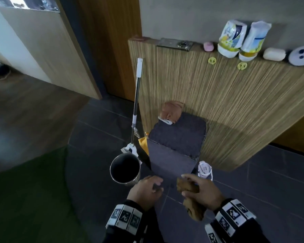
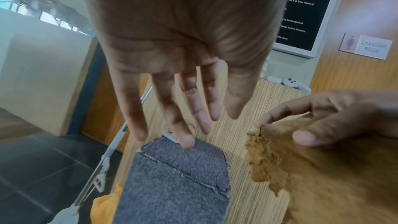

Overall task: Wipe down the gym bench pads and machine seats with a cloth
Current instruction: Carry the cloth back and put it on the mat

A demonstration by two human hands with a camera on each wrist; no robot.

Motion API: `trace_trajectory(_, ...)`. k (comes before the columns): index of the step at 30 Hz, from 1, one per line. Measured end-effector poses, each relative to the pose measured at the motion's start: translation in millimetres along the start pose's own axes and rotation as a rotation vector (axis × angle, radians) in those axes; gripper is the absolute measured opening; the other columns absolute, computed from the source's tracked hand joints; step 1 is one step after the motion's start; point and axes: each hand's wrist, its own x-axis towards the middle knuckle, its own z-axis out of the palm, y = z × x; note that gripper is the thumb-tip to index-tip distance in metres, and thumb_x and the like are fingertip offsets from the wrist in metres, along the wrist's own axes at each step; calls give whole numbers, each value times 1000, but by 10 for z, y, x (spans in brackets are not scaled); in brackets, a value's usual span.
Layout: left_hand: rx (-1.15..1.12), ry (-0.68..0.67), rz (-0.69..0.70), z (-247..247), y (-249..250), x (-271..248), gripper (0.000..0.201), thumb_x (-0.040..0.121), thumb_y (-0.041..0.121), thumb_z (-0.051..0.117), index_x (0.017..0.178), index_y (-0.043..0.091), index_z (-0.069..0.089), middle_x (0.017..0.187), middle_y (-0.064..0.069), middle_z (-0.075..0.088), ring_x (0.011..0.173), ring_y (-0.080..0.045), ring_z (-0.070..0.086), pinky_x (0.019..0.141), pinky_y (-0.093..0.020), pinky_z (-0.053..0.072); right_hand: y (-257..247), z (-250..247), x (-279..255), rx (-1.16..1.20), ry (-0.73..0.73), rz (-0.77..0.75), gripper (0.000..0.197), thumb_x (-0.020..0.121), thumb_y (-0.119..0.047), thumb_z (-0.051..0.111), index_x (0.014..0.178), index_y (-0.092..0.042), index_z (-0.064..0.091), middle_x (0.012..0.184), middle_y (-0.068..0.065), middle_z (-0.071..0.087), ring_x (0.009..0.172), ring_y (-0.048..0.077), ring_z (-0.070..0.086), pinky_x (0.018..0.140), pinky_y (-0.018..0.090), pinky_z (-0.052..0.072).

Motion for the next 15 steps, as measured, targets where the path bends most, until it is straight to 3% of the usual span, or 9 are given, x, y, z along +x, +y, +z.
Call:
trace_trajectory(3, 47, -51, 104, -299, -52, 608, 32, 88, 28, 59, 120, 26, 61, 118, 10, 62, 100, -8, 62, 90, -27, 48, -88, -110, 467, -18, 98, 26, 48, 78, -30, 75, 113, -48, 47, 103, -24, 61, 94, -3, 60, 80, 6, 45)
trace_trajectory(5, 99, -113, 163, -524, -40, 972, 32, 89, 22, 54, 120, 25, 60, 120, 9, 61, 104, -12, 61, 90, -29, 48, -164, -142, 773, 53, 168, 75, 42, 78, -21, 75, 110, -40, 56, 97, -9, 71, 86, 13, 69, 77, 25, 55)
trace_trajectory(6, 119, -134, 191, -634, -18, 1147, 33, 88, 20, 53, 120, 25, 60, 120, 7, 60, 106, -15, 60, 90, -31, 48, -201, -166, 920, 84, 189, 92, 41, 77, -16, 76, 110, -33, 59, 99, -5, 72, 86, 11, 69, 75, 26, 56)
trace_trajectory(8, 169, -159, 243, -827, 49, 1458, 35, 87, 19, 52, 122, 25, 57, 122, 4, 58, 107, -21, 59, 89, -35, 48, -293, -237, 1168, 88, 217, 96, 46, 74, -16, 78, 115, -26, 61, 104, -8, 69, 87, -6, 65, 75, 12, 51)
trace_trajectory(9, 177, -171, 274, -913, 88, 1596, 38, 87, 20, 52, 124, 27, 55, 125, 4, 58, 109, -22, 58, 89, -35, 48, -358, -282, 1283, 73, 227, 101, 50, 72, -24, 79, 116, -31, 58, 105, -11, 68, 87, -10, 63, 76, 8, 48)
trace_trajectory(11, 154, -211, 372, -1044, 163, 1852, 43, 85, 20, 54, 127, 31, 53, 128, 9, 55, 113, -15, 55, 91, -33, 47, -465, -369, 1482, -30, 238, 118, 56, 65, -42, 77, 114, -46, 50, 108, -19, 62, 95, -9, 58, 80, 4, 42)
trace_trajectory(13, 126, -249, 464, -1109, 230, 2068, 43, 85, 21, 57, 126, 34, 53, 126, 14, 53, 110, -8, 54, 91, -28, 46, -543, -438, 1644, -118, 245, 164, 61, 64, -45, 78, 118, -39, 50, 103, -23, 54, 98, -6, 52, 78, 1, 35)
trace_trajectory(15, 104, -292, 497, -1127, 275, 2246, 39, 85, 25, 59, 122, 35, 56, 121, 16, 55, 101, -5, 56, 87, -27, 47, -591, -495, 1770, -122, 266, 226, 60, 64, -41, 80, 116, -32, 53, 96, -21, 52, 93, -5, 49, 67, -5, 31)
